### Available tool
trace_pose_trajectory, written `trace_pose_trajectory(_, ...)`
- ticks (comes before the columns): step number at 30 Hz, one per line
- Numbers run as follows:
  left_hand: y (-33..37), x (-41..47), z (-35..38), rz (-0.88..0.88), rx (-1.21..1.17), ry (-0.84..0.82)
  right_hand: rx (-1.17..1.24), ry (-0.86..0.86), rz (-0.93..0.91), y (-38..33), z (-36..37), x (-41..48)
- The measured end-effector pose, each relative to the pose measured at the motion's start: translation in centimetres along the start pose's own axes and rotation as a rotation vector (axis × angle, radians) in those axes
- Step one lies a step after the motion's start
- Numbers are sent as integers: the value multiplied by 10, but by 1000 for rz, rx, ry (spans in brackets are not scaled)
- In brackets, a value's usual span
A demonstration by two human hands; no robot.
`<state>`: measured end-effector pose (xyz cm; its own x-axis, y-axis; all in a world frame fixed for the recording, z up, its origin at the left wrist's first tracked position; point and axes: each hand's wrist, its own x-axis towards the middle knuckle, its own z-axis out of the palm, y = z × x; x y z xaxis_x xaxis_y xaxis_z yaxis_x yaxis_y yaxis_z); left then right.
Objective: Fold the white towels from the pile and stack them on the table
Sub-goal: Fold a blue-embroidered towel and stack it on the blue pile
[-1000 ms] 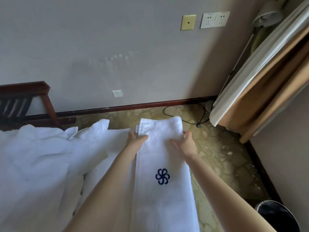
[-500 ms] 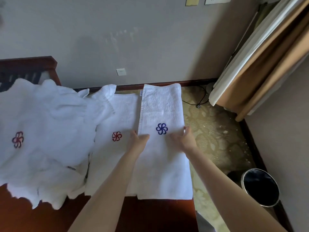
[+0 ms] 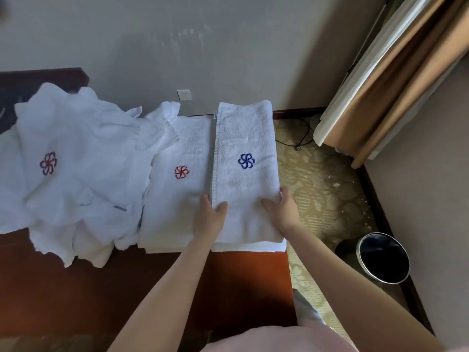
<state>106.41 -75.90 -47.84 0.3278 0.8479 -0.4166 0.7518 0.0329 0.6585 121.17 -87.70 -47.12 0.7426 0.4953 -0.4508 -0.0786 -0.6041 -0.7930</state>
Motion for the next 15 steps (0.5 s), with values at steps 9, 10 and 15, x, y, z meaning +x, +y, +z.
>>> trace_pose_trajectory(9, 2, -25, 3, 124, 178, 54, -280, 16, -112, 17, -10, -11)
trace_pose_trajectory(10, -1, -25, 2, 134, 207, 55, -320, 23, -128, 20, -8, -14)
trace_pose_trajectory(15, -11, -23, 2, 166, 335, 76, -474, 28, -151, 27, -5, -20)
